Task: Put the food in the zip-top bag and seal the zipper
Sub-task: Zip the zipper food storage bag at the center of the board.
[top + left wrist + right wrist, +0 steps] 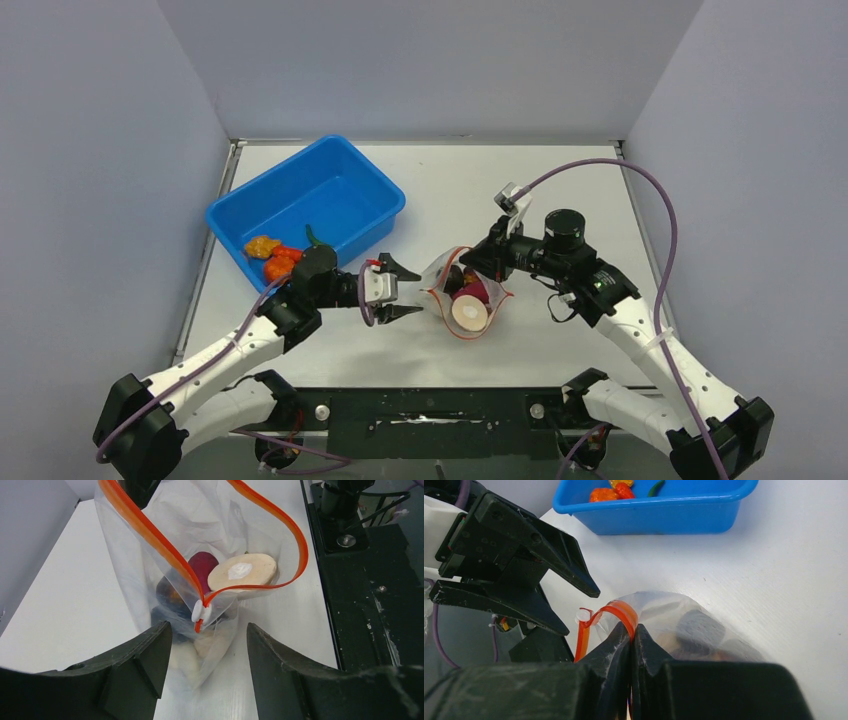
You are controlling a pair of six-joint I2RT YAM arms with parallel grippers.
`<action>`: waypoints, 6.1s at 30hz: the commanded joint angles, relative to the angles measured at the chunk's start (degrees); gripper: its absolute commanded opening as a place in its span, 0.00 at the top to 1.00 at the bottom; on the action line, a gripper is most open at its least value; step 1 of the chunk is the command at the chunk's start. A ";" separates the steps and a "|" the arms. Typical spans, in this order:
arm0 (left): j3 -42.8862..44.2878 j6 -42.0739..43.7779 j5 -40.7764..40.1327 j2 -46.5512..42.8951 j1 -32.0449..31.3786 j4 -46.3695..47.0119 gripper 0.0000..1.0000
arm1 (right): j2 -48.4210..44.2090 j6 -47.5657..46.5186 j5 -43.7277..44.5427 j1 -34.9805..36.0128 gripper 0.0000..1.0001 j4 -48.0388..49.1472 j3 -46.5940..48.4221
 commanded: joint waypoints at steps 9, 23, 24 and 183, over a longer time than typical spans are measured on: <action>1.17 -4.87 -12.47 -3.97 -0.33 1.01 0.44 | -2.85 -0.79 8.68 -0.31 1.00 2.62 0.53; -2.08 1.79 -1.58 -3.88 -0.25 4.45 0.39 | -2.44 -0.12 4.85 -0.27 1.00 5.78 0.13; -1.88 2.19 -1.55 -3.06 -0.30 4.51 0.39 | -2.47 -0.06 4.30 -0.30 1.00 6.03 0.07; 0.96 -11.95 9.33 -1.34 2.97 15.26 1.00 | -0.12 -41.11 14.55 21.89 1.00 -5.22 2.75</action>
